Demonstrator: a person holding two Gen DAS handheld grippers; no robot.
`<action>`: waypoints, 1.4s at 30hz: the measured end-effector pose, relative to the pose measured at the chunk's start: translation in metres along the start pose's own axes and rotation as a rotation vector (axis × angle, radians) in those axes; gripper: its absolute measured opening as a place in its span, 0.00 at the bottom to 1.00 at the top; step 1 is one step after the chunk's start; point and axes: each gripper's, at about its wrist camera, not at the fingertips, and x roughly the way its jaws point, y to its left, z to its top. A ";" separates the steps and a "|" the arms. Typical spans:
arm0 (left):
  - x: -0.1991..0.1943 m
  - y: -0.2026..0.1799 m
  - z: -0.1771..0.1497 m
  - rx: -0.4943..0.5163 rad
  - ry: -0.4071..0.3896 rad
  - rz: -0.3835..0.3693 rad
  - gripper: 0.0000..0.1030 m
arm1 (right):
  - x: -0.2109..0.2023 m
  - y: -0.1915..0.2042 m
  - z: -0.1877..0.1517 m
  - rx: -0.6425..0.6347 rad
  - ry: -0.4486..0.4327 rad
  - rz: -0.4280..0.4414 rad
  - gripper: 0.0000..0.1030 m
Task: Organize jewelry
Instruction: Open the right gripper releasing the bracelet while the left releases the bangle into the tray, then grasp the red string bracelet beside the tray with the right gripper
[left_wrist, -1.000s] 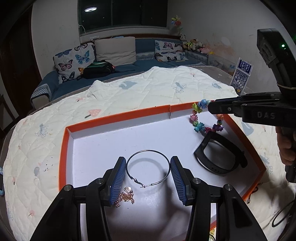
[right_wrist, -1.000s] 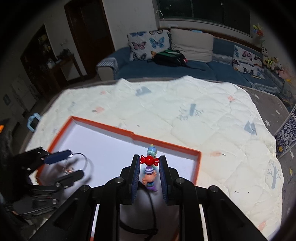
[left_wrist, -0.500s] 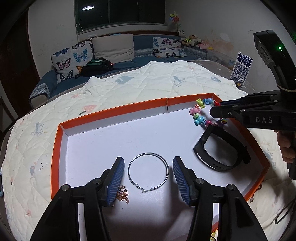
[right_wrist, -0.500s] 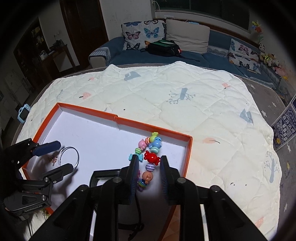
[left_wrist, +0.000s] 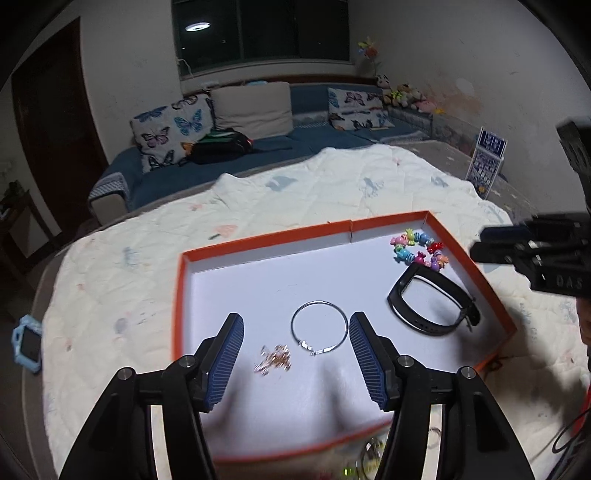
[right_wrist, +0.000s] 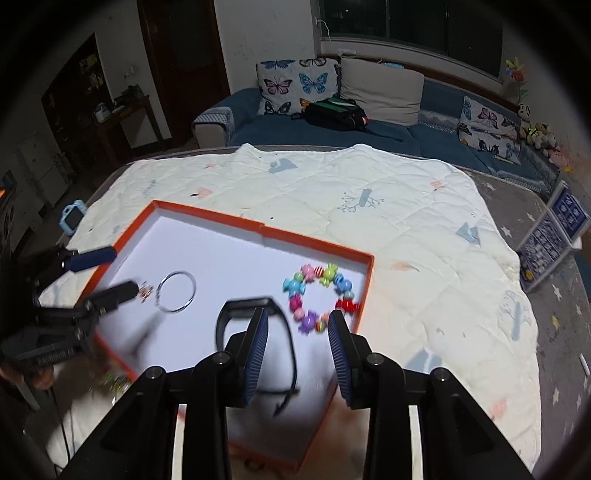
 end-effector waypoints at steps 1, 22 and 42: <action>-0.007 0.000 -0.002 -0.002 -0.004 0.005 0.64 | -0.004 0.001 -0.004 -0.004 -0.002 0.002 0.36; -0.101 0.016 -0.091 -0.101 -0.013 0.048 0.69 | -0.009 0.021 -0.090 -0.051 0.048 0.070 0.36; -0.082 0.023 -0.119 -0.140 0.041 0.024 0.69 | 0.002 0.031 -0.101 -0.065 0.076 0.141 0.36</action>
